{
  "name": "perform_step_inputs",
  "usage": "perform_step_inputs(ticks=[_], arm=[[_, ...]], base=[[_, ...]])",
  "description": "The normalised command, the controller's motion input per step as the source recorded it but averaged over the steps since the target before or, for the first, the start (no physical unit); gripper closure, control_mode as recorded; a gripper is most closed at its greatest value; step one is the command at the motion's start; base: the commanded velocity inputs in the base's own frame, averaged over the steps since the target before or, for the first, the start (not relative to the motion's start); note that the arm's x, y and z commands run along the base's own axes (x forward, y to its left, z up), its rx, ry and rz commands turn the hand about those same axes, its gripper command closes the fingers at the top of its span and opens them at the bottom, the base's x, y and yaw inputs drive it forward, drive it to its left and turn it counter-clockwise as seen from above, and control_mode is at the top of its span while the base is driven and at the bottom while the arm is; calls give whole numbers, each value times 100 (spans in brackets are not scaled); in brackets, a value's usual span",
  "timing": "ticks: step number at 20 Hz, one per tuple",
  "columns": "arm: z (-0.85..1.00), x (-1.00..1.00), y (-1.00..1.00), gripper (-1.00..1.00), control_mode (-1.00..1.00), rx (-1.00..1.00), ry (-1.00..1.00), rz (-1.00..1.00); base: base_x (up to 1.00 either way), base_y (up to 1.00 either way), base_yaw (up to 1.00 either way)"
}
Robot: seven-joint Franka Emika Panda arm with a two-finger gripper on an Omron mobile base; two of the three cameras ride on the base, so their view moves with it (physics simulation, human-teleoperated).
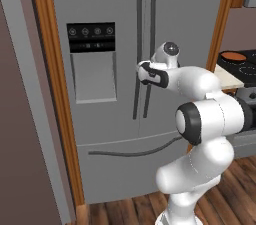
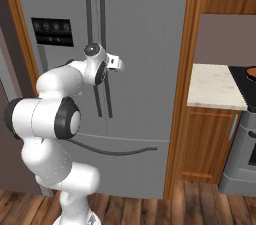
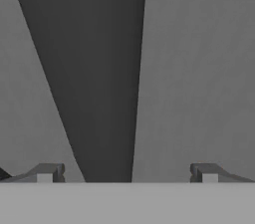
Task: Retrieve the steak from the fridge and place it on the saucepan with marinade on the stove.
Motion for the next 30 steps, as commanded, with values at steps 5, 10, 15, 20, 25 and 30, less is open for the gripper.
perform_step_inputs(ticks=[5,10,15,20,25,30], arm=[[-19,66,-1,-100,-100,0,-12,0],[-2,45,0,100,-100,0,-5,0],[0,7,-3,100,-100,0,0,0],[16,-35,-58,100,-100,4,1,0],[9,-88,-96,100,-100,10,0,0],[0,-94,-66,100,-100,11,1,3]], base=[[0,0,0],[0,0,0],[0,0,0],[0,0,0],[0,0,0],[0,0,0]])
